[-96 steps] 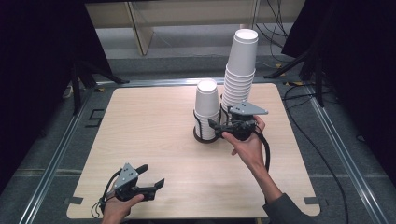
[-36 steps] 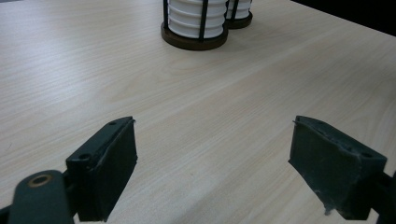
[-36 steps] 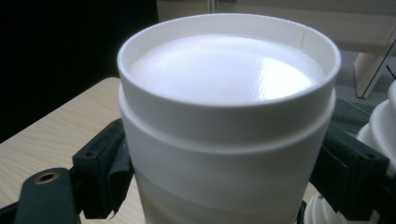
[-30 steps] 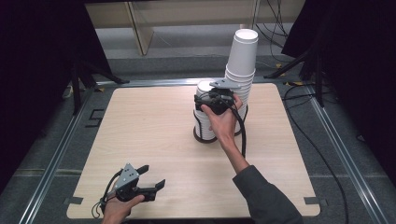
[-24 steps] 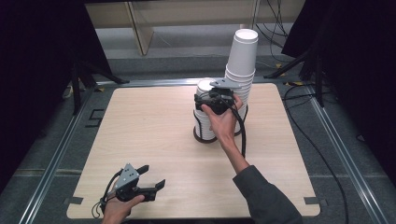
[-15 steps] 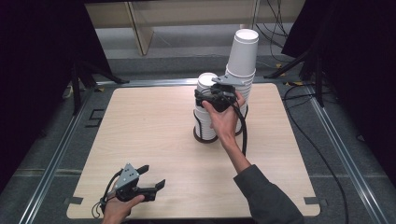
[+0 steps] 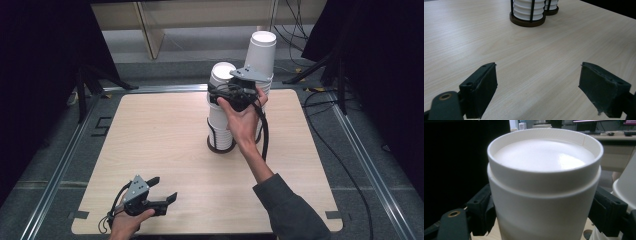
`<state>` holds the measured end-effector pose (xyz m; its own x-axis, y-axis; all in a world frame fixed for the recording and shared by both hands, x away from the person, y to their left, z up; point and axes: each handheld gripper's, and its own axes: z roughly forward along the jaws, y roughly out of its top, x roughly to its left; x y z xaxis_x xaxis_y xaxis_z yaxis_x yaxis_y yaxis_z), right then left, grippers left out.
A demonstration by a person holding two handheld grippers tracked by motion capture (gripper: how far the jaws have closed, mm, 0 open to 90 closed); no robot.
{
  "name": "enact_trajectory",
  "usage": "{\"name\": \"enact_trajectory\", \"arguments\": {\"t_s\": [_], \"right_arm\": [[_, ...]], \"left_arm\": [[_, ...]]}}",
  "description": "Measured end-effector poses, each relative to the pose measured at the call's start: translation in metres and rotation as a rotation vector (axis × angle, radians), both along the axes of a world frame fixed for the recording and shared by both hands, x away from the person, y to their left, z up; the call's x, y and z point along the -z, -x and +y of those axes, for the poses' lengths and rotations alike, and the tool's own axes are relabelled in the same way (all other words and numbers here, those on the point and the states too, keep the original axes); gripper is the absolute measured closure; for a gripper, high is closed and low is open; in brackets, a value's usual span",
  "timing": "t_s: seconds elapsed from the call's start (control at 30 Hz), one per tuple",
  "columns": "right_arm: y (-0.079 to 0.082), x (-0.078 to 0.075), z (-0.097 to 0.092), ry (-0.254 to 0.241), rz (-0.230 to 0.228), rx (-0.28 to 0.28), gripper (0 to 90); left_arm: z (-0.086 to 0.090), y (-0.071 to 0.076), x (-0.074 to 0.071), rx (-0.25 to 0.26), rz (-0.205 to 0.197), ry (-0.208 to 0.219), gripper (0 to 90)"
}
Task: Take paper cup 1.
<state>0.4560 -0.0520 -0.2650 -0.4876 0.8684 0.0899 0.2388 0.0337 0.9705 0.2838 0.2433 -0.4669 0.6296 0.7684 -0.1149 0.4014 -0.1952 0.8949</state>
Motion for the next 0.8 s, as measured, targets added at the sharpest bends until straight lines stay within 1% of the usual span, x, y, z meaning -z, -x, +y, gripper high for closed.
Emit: {"name": "enact_trajectory", "arguments": {"t_s": [0.07,0.1,0.13,0.17,0.2,0.23,0.27,0.3,0.33,0.37,0.4,0.43,0.5,0.53,0.57,0.6,0.63,0.67,0.7,0.8], "right_arm": [[0.004,-0.006,-0.001,0.0,-0.018,-0.01,19.4],[0.006,-0.009,-0.001,-0.006,-0.022,-0.017,19.4],[0.011,-0.014,-0.003,-0.006,-0.039,-0.03,19.4],[0.011,-0.014,-0.003,-0.006,-0.039,-0.03,19.4],[0.014,-0.016,-0.004,-0.015,-0.039,-0.039,19.4],[0.016,-0.018,-0.005,-0.01,-0.05,-0.04,19.4],[0.019,-0.02,-0.006,-0.018,-0.046,-0.05,19.4],[0.021,-0.021,-0.007,-0.015,-0.053,-0.058,19.4],[0.024,-0.022,-0.007,-0.015,-0.048,-0.069,19.4],[0.026,-0.021,-0.007,-0.014,-0.054,-0.083,19.4],[0.032,-0.019,-0.007,-0.01,-0.04,-0.104,19.4],[0.032,-0.019,-0.007,-0.01,-0.04,-0.104,19.4],[0.037,-0.016,-0.007,-0.01,-0.036,-0.13,19.4],[0.039,-0.014,-0.008,0.004,-0.05,-0.14,19.4],[0.042,-0.012,-0.008,-0.005,-0.036,-0.153,19.4],[0.045,-0.01,-0.007,-0.023,-0.024,-0.165,19.4],[0.047,-0.007,-0.008,-0.014,-0.023,-0.175,19.4],[0.052,-0.002,-0.008,-0.004,-0.028,-0.192,19.4],[0.052,-0.002,-0.008,-0.004,-0.028,-0.192,19.4],[0.059,0.009,-0.006,-0.014,-0.019,-0.223,19.4]], "left_arm": [[0.0,0.0,-0.001,-0.004,0.003,-0.007,14.3],[0.002,0.0,-0.001,0.001,0.003,-0.018,14.3],[0.001,0.0,-0.001,-0.002,0.004,-0.014,14.3],[0.001,0.0,-0.001,-0.001,0.003,-0.015,14.3],[0.0,0.0,-0.001,-0.004,0.002,-0.006,14.3],[0.0,0.0,0.0,-0.001,0.0,-0.004,14.3],[0.0,0.0,0.0,-0.001,0.0,0.0,14.3],[0.0,0.0,0.0,-0.001,0.0,0.001,14.3],[0.0,0.0,0.0,-0.002,0.0,-0.003,14.3],[0.0,0.0,0.0,-0.001,0.002,-0.004,14.3],[0.0,0.0,0.0,0.0,0.001,0.001,14.3],[0.0,0.0,0.0,0.0,0.001,0.001,14.3],[0.0,0.0,0.0,-0.001,0.001,-0.001,14.3],[0.0,0.0,0.0,0.0,0.002,-0.006,14.3],[-0.001,0.0,0.001,-0.001,0.0,0.01,14.3],[0.0,0.0,0.001,0.0,0.0,0.005,14.3],[0.0,0.0,0.001,0.001,0.0,0.005,14.3],[0.001,0.0,0.0,0.005,0.001,-0.004,14.3],[0.001,-0.001,0.0,0.004,0.002,-0.005,14.3],[0.001,0.0,0.001,-0.002,0.004,0.003,14.3]]}}
